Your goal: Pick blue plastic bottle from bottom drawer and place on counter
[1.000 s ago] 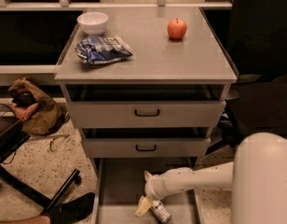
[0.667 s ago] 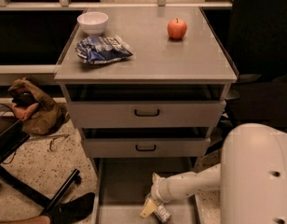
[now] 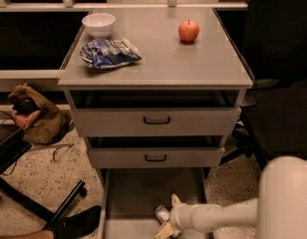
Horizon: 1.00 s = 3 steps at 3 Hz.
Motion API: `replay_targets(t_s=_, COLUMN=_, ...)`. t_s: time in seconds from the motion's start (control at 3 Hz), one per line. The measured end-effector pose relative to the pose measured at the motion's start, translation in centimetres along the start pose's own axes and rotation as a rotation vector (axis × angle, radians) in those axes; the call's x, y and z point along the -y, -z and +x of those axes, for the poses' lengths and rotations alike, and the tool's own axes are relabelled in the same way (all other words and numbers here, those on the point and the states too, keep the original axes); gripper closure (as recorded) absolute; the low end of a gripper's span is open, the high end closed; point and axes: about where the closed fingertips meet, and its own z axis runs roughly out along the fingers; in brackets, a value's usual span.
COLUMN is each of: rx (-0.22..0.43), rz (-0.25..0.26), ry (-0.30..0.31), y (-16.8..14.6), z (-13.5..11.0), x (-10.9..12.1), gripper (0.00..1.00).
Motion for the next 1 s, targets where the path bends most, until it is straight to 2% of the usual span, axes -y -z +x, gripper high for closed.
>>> replay_targets(t_s=0.33, rx=0.085, rz=0.001, ry=-0.039, y=-1.01, z=1.69, x=-1.23, gripper=0.0)
replay_targets(t_s=0.67, rx=0.102, rz=0.016, ry=-0.078, y=-0.31, z=2.66, x=-1.17, gripper=0.0)
replay_targets(t_s=1.0, rx=0.102, rz=0.016, ry=-0.078, y=-0.32, z=2.66, x=-1.17, gripper=0.0)
